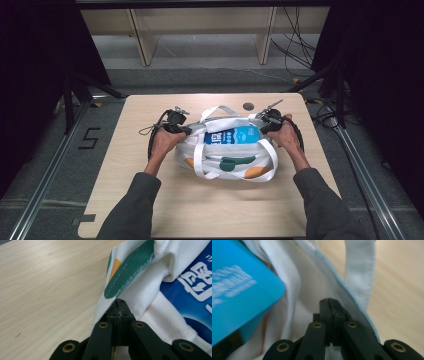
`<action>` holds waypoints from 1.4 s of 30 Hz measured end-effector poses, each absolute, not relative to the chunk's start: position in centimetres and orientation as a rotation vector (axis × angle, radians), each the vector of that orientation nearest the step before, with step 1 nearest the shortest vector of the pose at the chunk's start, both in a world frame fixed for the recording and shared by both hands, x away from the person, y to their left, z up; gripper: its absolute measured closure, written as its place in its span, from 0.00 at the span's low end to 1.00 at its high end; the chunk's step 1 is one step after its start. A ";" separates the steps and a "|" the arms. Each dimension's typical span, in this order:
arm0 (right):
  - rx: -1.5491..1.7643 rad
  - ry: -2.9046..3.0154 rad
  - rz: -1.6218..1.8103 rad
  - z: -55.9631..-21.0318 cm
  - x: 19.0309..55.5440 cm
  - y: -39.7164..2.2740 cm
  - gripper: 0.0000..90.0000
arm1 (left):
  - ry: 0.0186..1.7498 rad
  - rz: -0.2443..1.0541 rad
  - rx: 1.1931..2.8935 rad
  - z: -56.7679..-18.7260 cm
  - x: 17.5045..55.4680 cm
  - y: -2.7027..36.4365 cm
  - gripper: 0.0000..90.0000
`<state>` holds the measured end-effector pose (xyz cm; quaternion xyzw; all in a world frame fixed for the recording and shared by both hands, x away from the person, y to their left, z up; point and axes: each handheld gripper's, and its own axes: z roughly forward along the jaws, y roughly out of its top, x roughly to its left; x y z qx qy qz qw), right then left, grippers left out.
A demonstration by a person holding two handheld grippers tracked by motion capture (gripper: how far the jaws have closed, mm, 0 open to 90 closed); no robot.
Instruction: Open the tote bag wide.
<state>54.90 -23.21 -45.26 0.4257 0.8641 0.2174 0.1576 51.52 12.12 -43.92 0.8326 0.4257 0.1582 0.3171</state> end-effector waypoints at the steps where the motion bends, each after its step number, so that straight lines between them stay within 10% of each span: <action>1: 1.218 2.472 0.622 -45.3 54.9 -23.2 1.00 | 1.120 0.416 2.192 -43.9 51.5 12.1 0.97; 8: 1.015 2.500 0.864 -40.3 50.3 -22.5 1.00 | 0.964 0.338 2.148 -41.7 48.3 10.4 0.95; 20: 0.852 2.728 0.623 -43.7 44.2 -23.0 1.00 | 0.802 0.249 2.275 -43.8 43.7 9.8 0.99; 42: 0.961 2.515 0.715 -41.9 54.5 -18.6 1.00 | 0.671 0.126 2.393 -45.0 42.1 6.9 0.99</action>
